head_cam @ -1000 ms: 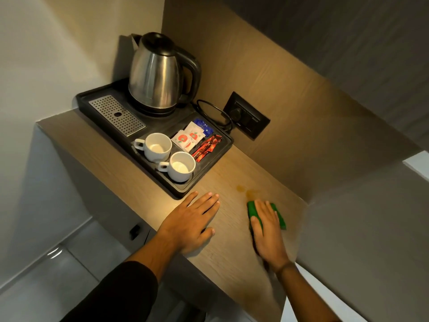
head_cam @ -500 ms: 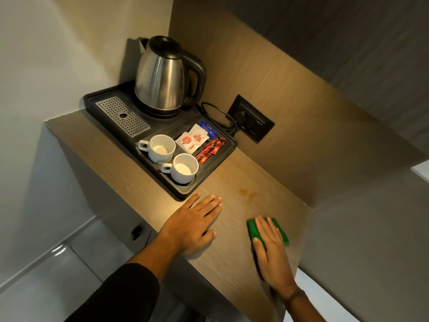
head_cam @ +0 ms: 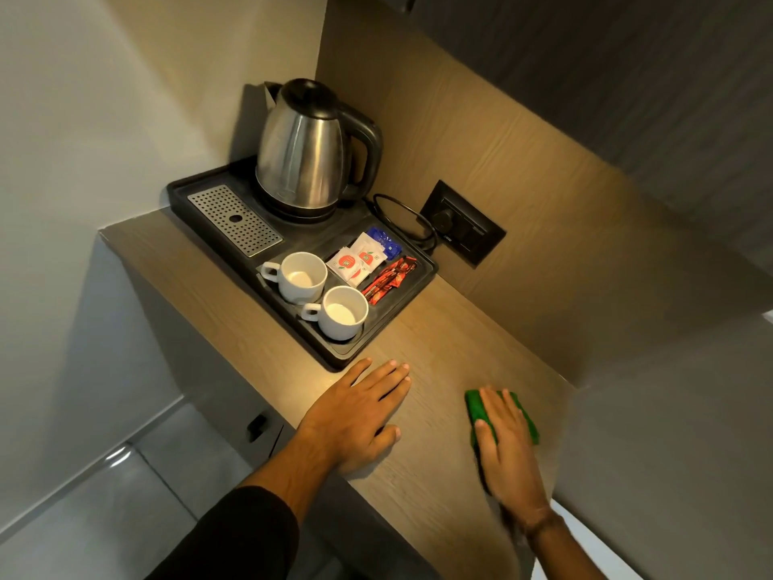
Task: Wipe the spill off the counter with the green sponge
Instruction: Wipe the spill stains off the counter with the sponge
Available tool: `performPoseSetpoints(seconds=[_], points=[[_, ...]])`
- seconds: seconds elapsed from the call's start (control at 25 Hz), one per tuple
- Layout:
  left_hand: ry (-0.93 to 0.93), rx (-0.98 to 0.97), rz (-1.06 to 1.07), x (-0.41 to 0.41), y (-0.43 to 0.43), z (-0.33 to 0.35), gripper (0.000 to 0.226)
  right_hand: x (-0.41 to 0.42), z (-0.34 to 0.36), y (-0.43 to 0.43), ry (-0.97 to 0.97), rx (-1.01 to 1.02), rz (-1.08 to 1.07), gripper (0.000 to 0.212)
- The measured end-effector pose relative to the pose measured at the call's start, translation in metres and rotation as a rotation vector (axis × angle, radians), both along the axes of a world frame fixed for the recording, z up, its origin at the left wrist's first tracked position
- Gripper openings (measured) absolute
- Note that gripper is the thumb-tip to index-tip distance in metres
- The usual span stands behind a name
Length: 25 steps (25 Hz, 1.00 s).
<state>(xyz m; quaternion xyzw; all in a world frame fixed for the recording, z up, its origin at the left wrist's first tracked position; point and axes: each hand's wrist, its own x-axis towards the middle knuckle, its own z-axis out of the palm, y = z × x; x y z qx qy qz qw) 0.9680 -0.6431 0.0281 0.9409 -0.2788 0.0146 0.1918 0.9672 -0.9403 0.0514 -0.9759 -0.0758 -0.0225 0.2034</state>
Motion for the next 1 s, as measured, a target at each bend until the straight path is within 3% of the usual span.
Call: performPoseSetpoints(seconds=[0.12, 0.24, 0.36, 0.44, 0.56, 0.72, 0.84, 1.0], points=[[0.018, 0.007, -0.009, 0.001, 0.001, 0.002, 0.072, 0.084, 0.019, 0.022, 0.023, -0.014, -0.205, 0.048], [0.013, 0.003, -0.008, 0.000, 0.000, 0.004, 0.072, 0.114, 0.027, 0.086, 0.048, -0.001, -0.092, 0.049], [0.023, 0.013, -0.002, 0.000, 0.000, 0.004, 0.072, 0.038, 0.009, 0.073, 0.058, -0.003, 0.171, 0.051], [0.025, 0.009, -0.001, 0.001, 0.000, 0.004, 0.072, -0.024, -0.002, 0.028, 0.064, -0.042, 0.192, 0.051], [0.035, 0.015, -0.007, -0.001, 0.000, 0.005, 0.071, -0.016, -0.002, -0.007, 0.017, -0.037, 0.069, 0.050], [0.061, 0.029, -0.029, 0.000, 0.001, 0.008, 0.070, 0.064, 0.021, 0.055, 0.035, -0.013, -0.147, 0.049], [0.059, 0.040, -0.029, -0.001, 0.000, 0.009, 0.071, 0.008, 0.002, 0.081, 0.028, -0.010, -0.002, 0.053], [0.039, 0.049, -0.036, -0.001, 0.002, 0.006, 0.072, -0.104, -0.012, 0.044, 0.021, -0.096, 0.056, 0.054]])
